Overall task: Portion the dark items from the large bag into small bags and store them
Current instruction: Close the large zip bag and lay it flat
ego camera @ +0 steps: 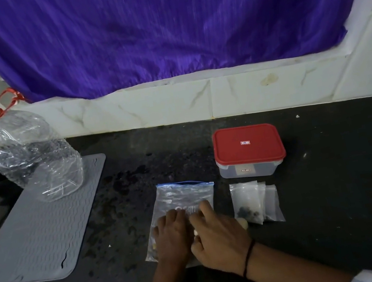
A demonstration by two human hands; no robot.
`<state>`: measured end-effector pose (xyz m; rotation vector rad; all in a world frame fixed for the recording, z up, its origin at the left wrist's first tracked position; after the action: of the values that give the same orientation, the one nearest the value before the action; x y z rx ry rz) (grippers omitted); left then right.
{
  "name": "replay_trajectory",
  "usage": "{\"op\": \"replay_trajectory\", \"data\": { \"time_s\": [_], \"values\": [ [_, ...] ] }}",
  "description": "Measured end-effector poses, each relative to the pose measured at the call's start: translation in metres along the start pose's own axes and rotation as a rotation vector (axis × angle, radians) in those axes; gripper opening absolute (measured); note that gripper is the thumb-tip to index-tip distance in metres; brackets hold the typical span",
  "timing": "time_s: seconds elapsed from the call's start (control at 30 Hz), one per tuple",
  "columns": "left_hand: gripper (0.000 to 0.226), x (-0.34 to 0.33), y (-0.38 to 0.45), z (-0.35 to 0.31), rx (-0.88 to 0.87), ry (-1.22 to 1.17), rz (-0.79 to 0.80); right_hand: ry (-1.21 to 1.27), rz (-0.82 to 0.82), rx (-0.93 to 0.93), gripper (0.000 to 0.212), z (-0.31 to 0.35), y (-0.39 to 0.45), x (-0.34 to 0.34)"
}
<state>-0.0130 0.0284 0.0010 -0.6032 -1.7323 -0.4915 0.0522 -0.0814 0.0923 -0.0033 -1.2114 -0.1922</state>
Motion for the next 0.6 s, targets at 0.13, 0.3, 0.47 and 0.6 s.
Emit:
{"op": "replay_trajectory", "data": {
  "time_s": [0.13,0.3,0.47,0.6],
  "values": [
    [0.043,-0.001,-0.012,-0.006,-0.047,-0.084,0.0,-0.058,-0.293,0.229,0.02,0.017,0.018,0.013],
    [0.023,-0.002,-0.004,0.015,0.035,-0.604,-0.055,-0.249,-0.253,0.428,0.027,-0.001,0.032,-0.013],
    [0.023,0.015,-0.004,0.026,0.128,-0.742,-0.183,-0.24,-0.101,0.361,0.025,-0.028,0.025,-0.054],
    [0.032,0.014,-0.002,0.021,0.118,-0.643,-0.164,-0.125,0.105,0.34,0.053,-0.035,0.009,-0.074]
  ]
}}
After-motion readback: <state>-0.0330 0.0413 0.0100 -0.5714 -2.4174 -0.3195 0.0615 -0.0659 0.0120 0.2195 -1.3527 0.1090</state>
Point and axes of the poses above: each hand's wrist, its own y-axis towards the middle knuckle, its own x-axis out of the back of the hand, z = x × y, the point moved 5 cm from there along y, towards the middle knuckle, and after that the axes turned 10 degrees about x, right-handed, at the moved point
